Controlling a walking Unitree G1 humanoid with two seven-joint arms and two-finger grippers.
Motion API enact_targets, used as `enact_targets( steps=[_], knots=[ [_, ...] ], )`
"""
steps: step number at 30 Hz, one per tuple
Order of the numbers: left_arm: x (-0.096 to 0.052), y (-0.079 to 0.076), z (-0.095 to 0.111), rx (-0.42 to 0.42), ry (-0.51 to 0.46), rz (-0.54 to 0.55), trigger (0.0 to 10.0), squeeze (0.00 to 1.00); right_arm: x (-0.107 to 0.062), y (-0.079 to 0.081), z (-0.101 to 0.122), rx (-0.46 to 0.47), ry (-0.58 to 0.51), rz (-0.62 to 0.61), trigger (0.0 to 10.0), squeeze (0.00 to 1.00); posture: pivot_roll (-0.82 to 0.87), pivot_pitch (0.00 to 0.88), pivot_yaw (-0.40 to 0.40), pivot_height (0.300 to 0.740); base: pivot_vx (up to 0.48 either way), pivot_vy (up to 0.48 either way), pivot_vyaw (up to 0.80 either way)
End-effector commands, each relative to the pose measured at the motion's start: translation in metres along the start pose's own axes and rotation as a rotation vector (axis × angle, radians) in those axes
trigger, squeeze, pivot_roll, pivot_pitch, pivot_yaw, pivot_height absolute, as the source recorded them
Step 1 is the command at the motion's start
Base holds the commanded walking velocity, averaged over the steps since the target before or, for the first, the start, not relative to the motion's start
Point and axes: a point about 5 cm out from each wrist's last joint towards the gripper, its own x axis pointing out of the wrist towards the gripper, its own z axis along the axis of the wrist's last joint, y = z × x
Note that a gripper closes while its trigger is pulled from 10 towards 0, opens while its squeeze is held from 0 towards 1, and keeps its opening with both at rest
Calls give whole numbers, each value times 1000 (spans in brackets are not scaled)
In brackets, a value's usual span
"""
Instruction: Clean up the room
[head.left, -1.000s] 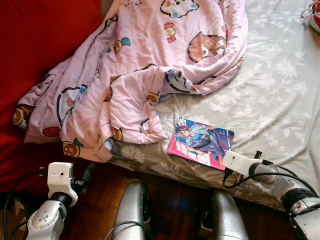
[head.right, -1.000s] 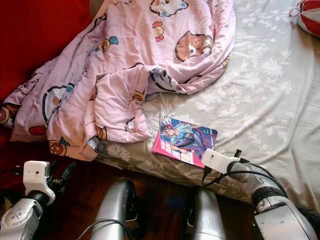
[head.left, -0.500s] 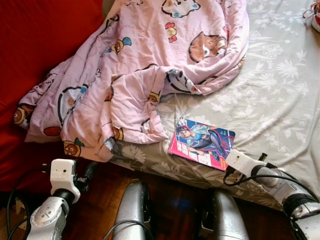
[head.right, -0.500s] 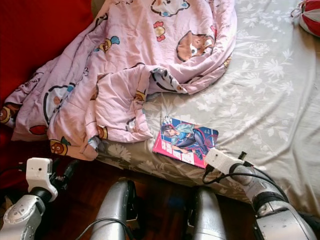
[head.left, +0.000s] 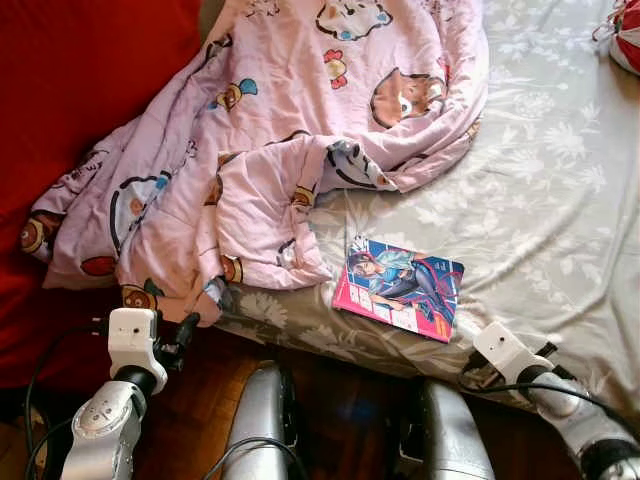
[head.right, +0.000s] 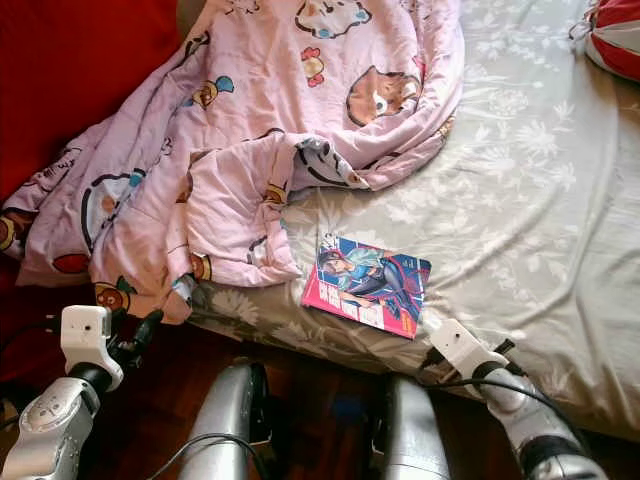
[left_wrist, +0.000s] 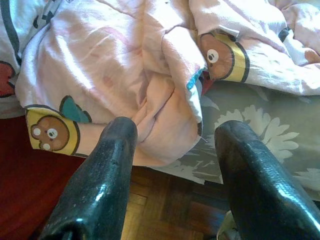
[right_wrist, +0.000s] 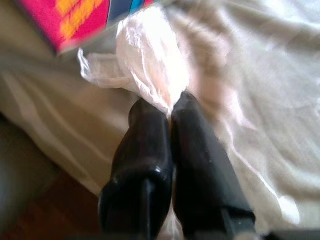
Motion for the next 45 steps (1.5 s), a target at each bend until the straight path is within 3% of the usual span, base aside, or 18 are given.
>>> enact_targets(
  steps=[1,2,3,4,7,9,10,11,12,13,15,19,26,27,34,39,42,45],
  knots=[
    [-6,7,-15,9,51,30,10000,0,-8,0,3,295,-144,-94,0,0,135,288,70,617,0,0,0],
    [-6,7,-15,9,51,30,10000,0,-8,0,3,295,-144,-94,0,0,135,288,70,617,0,0,0],
    [-5,7,-15,7,49,33,10000,0,-11,-3,6,389,-200,-137,0,0,132,288,69,617,0,0,0],
    [-5,7,-15,7,49,33,10000,0,-11,-3,6,389,-200,-137,0,0,132,288,69,617,0,0,0],
    [-3,6,-16,4,46,34,10000,0,-15,-10,10,526,-271,-238,0,0,127,284,64,617,0,0,0],
    [-2,4,-17,-3,42,35,10000,0,-20,-12,13,554,-312,-299,0,0,124,282,61,617,0,0,0],
    [-2,4,-19,-6,42,48,10000,0,-22,-8,14,594,-337,-324,10000,0,120,275,57,617,0,0,0],
    [-2,4,-19,-6,42,48,10000,0,-22,-8,14,594,-337,-324,10000,0,120,275,57,617,0,0,0],
    [-2,5,-21,-11,43,69,10000,0,-23,-3,11,666,-331,-332,10000,0,114,272,52,617,0,0,0],
    [-2,5,-21,-11,43,69,10000,0,-23,-3,11,666,-331,-332,10000,0,114,272,52,617,0,0,0],
    [-1,5,-25,-37,48,88,10000,0,-23,7,0,760,-284,-334,10000,0,114,258,48,617,0,0,0],
    [2,2,-29,-43,61,83,10000,0,-23,8,-14,860,-220,-397,10000,0,100,243,35,637,0,0,0],
    [3,-2,-37,-66,82,93,10000,0,-17,22,-18,855,-141,-326,10000,0,88,212,18,677,0,0,0],
    [3,-4,-42,-76,96,101,10000,0,-16,29,-24,850,-78,-309,10000,0,89,195,1,687,0,0,0],
    [3,-10,-56,-118,139,122,10000,0,-20,40,-43,858,33,-287,10000,0,88,156,-25,722,0,0,0],
    [-3,-15,-75,-159,229,130,10000,0,-26,49,-59,885,144,-302,10000,0,90,118,-32,740,0,0,0],
    [-11,-17,-91,-183,316,146,10000,0,-31,68,-70,898,259,-247,10000,0,85,81,-30,740,0,0,0],
    [-23,-17,-110,-241,440,194,10000,0,-46,90,-88,852,366,-190,10000,0,102,37,-23,740,0,0,0]
  ],
)
